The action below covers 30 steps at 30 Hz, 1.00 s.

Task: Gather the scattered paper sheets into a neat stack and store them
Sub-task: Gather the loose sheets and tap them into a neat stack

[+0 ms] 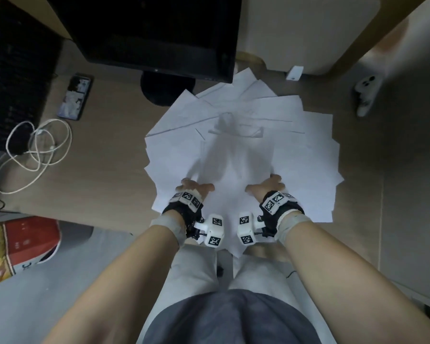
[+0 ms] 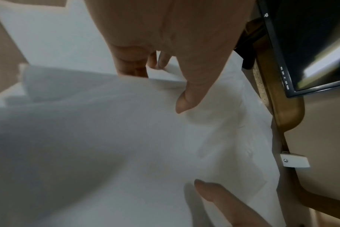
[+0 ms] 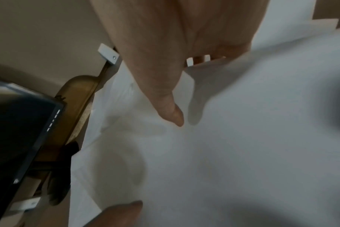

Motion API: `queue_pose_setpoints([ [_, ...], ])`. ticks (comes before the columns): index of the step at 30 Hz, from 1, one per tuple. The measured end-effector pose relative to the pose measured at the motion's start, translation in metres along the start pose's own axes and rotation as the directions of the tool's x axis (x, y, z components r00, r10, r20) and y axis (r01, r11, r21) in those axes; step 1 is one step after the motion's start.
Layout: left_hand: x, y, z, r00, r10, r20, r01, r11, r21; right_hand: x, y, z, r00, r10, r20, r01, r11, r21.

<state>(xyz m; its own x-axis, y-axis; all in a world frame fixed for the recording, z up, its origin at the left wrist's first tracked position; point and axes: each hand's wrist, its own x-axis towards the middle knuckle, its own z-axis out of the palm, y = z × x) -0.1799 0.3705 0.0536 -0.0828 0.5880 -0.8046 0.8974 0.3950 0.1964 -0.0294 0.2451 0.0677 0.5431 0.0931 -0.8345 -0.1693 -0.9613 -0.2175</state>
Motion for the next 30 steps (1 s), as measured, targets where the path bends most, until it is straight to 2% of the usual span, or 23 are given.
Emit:
queue_pose_setpoints([
  [2, -0.004, -0.009, 0.004, 1.000, -0.005, 0.025, 0.006, 0.999, -0.038, 0.005, 0.002, 0.008, 0.999, -0.008, 0.053, 0.005, 0.998, 0.059],
  [6, 0.018, -0.029, 0.010, 0.998, 0.012, 0.059, -0.008, 0.997, -0.071, 0.004, 0.006, 0.012, 0.998, -0.032, 0.062, 0.032, 0.999, -0.008],
  [8, 0.003, -0.021, -0.001, 0.997, 0.051, 0.062, -0.046, 0.995, -0.085, 0.005, 0.006, 0.013, 0.995, -0.057, 0.080, 0.052, 0.997, 0.064],
  [11, -0.002, -0.011, -0.009, 0.993, 0.116, 0.024, -0.112, 0.985, -0.129, 0.001, 0.004, 0.016, 0.986, -0.039, 0.162, 0.013, 0.988, 0.156],
  [15, -0.007, 0.015, -0.020, 0.983, 0.182, 0.033, -0.179, 0.981, -0.073, -0.001, 0.005, 0.014, 0.987, -0.074, 0.143, 0.048, 0.983, 0.178],
  [17, -0.005, 0.028, -0.021, 0.973, 0.225, 0.059, -0.229, 0.971, 0.069, 0.002, 0.008, 0.010, 0.994, -0.042, 0.097, 0.020, 0.976, 0.215],
  [19, -0.004, 0.045, -0.018, 0.950, 0.299, 0.093, -0.311, 0.937, 0.157, 0.005, 0.013, 0.005, 0.997, 0.015, 0.069, -0.031, 0.970, 0.242],
  [22, -0.007, 0.069, -0.007, 0.866, 0.423, 0.268, -0.466, 0.876, 0.123, 0.015, 0.030, 0.001, 0.988, 0.141, 0.069, -0.154, 0.955, 0.253],
  [23, -0.008, 0.074, -0.003, 0.839, 0.440, 0.322, -0.505, 0.849, 0.155, 0.015, 0.034, 0.002, 0.983, 0.182, 0.022, -0.181, 0.953, 0.241],
  [24, -0.008, 0.078, 0.002, 0.822, 0.444, 0.356, -0.535, 0.817, 0.215, 0.018, 0.041, 0.007, 0.980, 0.198, -0.015, -0.192, 0.964, 0.187],
  [26, -0.003, 0.082, 0.008, 0.805, 0.440, 0.399, -0.579, 0.729, 0.366, 0.032, 0.058, 0.023, 0.969, 0.248, 0.008, -0.248, 0.968, 0.044],
  [27, 0.004, 0.083, 0.010, 0.794, 0.439, 0.421, -0.600, 0.678, 0.425, 0.041, 0.067, 0.035, 0.973, 0.232, -0.006, -0.232, 0.971, -0.053],
  [29, 0.014, 0.082, 0.011, 0.772, 0.453, 0.445, -0.632, 0.616, 0.470, 0.038, 0.071, 0.051, 0.957, 0.282, -0.064, -0.280, 0.959, 0.036],
  [30, 0.018, 0.080, 0.010, 0.770, 0.464, 0.438, -0.637, 0.600, 0.484, 0.024, 0.067, 0.051, 0.933, 0.355, -0.066, -0.335, 0.920, 0.203],
])
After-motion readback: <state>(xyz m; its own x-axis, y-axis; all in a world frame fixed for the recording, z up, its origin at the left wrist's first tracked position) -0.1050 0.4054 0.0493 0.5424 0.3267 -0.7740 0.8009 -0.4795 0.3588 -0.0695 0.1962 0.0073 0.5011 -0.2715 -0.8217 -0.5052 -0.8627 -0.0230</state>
